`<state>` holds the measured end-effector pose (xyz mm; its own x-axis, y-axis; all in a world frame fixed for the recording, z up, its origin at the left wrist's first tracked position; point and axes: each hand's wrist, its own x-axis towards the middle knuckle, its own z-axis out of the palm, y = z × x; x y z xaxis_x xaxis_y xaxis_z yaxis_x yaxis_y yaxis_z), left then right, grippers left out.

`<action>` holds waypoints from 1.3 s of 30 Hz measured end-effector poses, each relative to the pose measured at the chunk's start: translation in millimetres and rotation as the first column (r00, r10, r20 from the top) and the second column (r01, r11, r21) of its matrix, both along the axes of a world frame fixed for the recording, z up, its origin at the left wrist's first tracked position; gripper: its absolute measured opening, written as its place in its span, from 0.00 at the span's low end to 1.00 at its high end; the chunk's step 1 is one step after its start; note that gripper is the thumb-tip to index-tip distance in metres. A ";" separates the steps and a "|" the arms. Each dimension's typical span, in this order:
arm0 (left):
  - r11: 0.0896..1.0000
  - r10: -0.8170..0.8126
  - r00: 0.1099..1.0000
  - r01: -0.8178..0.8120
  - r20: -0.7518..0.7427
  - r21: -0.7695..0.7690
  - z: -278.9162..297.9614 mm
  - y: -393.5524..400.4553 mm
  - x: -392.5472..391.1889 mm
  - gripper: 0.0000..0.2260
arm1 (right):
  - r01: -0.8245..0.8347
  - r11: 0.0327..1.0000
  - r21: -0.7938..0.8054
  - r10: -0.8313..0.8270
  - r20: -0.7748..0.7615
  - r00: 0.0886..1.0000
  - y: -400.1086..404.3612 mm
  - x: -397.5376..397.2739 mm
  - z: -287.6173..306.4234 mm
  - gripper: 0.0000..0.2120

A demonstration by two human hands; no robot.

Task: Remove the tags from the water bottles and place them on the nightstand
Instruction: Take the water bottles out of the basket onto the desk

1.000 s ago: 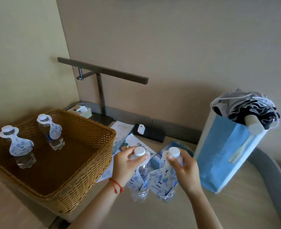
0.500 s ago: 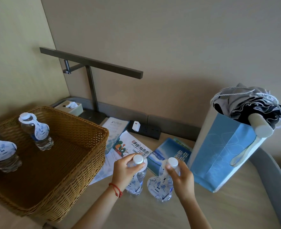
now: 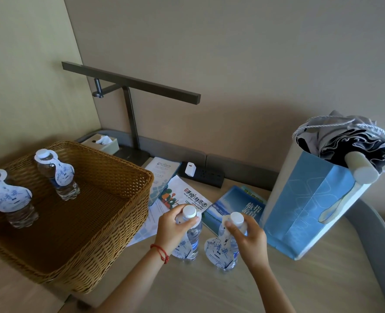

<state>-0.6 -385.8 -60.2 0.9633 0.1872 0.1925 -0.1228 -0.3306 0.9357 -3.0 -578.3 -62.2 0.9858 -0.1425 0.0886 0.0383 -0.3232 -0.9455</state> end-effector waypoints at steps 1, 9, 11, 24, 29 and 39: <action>1.000 0.000 1.000 0.000 -0.007 0.003 0.6 -0.4 -0.8 0.14 | 0.002 1.000 -0.006 -0.002 0.002 1.000 -0.8 -1.0 0.0 0.11; 0.999 0.043 0.998 -0.044 0.042 0.028 12.1 4.1 -21.6 0.20 | 0.016 0.999 -0.051 -0.015 0.034 0.999 0.3 -13.0 14.1 0.20; 0.993 0.058 0.992 -0.069 0.113 0.091 19.1 8.5 -28.8 0.19 | 0.036 0.994 -0.099 -0.027 0.088 0.996 2.3 -16.6 24.9 0.22; 0.688 0.310 0.898 -0.438 0.311 0.579 56.9 91.0 -108.2 0.20 | -0.235 0.869 -0.435 0.398 0.332 0.855 88.1 -33.9 61.9 0.20; 0.601 0.453 0.865 -0.475 0.217 0.643 56.2 138.6 -144.9 0.21 | -0.343 0.776 -0.529 0.550 0.301 0.779 135.1 -43.4 61.2 0.22; 0.497 0.625 0.750 -0.597 0.217 0.630 65.8 234.4 -192.0 0.21 | -0.466 0.671 -0.576 0.702 0.292 0.650 237.1 -60.9 73.0 0.25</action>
